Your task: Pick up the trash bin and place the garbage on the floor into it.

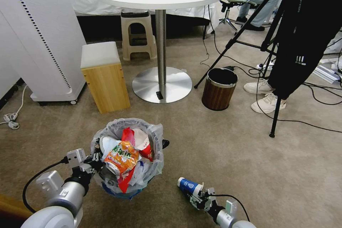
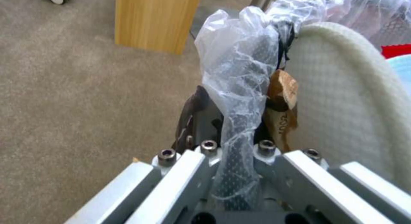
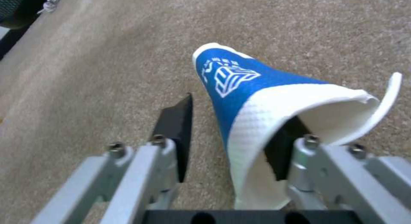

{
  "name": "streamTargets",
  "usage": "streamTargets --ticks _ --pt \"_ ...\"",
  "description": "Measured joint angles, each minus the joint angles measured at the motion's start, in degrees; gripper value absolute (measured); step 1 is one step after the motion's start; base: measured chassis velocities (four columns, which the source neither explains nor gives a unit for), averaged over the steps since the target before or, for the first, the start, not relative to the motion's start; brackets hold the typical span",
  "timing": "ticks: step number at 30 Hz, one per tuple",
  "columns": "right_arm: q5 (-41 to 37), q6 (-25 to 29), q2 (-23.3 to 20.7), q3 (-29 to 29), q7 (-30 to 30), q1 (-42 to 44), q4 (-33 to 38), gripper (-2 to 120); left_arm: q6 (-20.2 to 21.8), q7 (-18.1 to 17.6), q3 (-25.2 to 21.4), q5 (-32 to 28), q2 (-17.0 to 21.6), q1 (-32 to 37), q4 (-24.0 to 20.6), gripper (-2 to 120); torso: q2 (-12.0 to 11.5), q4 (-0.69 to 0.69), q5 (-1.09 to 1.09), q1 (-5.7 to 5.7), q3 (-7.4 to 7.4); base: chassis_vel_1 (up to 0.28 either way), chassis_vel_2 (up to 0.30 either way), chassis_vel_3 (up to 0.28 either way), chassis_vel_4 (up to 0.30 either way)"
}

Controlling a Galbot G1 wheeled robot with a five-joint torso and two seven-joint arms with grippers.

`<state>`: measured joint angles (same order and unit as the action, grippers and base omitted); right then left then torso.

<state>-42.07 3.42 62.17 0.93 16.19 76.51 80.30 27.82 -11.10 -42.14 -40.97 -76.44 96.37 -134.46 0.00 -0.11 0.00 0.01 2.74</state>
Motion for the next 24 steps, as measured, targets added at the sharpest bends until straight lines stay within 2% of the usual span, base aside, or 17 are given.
streamTargets --ticks 2,3,9,24 --pt "0.2 0.4 0.0 0.0 0.0 0.1 0.0 22 0.0 0.0 0.1 0.0 0.0 0.0 0.1 1 0.0 0.00 0.00 0.00 0.00 0.000 0.000 0.000 0.000" --pt "0.2 0.4 0.0 0.0 0.0 0.1 0.0 22 0.0 0.0 0.1 0.0 0.0 0.0 0.1 1 0.0 0.00 0.00 0.00 0.00 0.000 0.000 0.000 0.000" --pt "0.2 1.0 -0.5 0.2 -0.1 0.1 0.5 0 0.0 0.0 0.1 0.0 0.0 -0.1 0.2 1 0.0 0.00 0.00 0.00 0.00 0.000 0.000 0.000 0.000" --pt "-0.2 3.7 -2.7 2.6 -0.2 1.6 3.5 0 -0.1 0.0 1.2 0.7 -0.2 -0.2 1.0 1 0.0 0.00 0.01 0.00 0.00 0.000 0.000 0.000 0.000"
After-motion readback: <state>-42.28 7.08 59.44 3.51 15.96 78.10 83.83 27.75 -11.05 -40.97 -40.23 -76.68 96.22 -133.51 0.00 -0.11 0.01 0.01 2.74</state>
